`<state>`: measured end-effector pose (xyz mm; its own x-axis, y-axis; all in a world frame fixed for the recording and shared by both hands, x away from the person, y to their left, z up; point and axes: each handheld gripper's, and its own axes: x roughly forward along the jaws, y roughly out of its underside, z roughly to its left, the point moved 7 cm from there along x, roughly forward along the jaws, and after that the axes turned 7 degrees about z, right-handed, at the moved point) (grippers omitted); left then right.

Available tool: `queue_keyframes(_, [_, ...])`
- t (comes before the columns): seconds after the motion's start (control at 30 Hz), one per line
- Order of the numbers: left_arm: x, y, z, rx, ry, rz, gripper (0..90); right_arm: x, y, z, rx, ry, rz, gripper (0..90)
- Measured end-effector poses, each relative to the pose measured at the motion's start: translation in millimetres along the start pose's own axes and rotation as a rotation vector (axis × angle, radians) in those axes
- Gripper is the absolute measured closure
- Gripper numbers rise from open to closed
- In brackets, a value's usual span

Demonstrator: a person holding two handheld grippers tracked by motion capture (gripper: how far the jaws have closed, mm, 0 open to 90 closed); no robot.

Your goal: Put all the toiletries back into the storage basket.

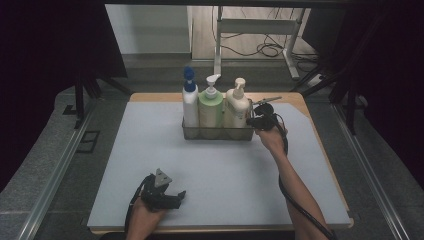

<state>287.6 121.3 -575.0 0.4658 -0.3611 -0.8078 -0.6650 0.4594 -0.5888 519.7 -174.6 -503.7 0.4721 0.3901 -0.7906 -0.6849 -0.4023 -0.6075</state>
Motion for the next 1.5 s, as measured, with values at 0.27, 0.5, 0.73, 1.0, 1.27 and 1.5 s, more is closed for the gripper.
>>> queue_keyframes(0.27, [0.0,0.0,0.0,0.0,0.0,0.0,11.4,6.0,-2.5,8.2,-0.017,-0.011,0.005,88.8])
queue_keyframes(0.5, [0.0,0.0,0.0,0.0,0.0,0.0,11.5,10.2,-4.1,14.8,-0.032,-0.017,0.01,88.5])
queue_keyframes(0.73, [0.0,0.0,0.0,0.0,0.0,0.0,11.5,12.7,-6.3,22.3,-0.051,-0.023,0.013,88.2])
queue_keyframes(1.0, [0.0,0.0,0.0,0.0,0.0,0.0,11.4,12.0,-6.6,23.5,-0.056,-0.017,0.015,88.5])
queue_keyframes(1.27, [0.0,-0.1,0.0,-0.001,0.0,0.0,11.5,10.5,-6.1,26.6,-0.062,-0.022,0.013,88.9])
queue_keyframes(1.5, [0.0,0.0,-0.1,0.0,0.001,0.001,11.4,9.1,-5.3,27.9,-0.07,-0.023,0.014,88.8])
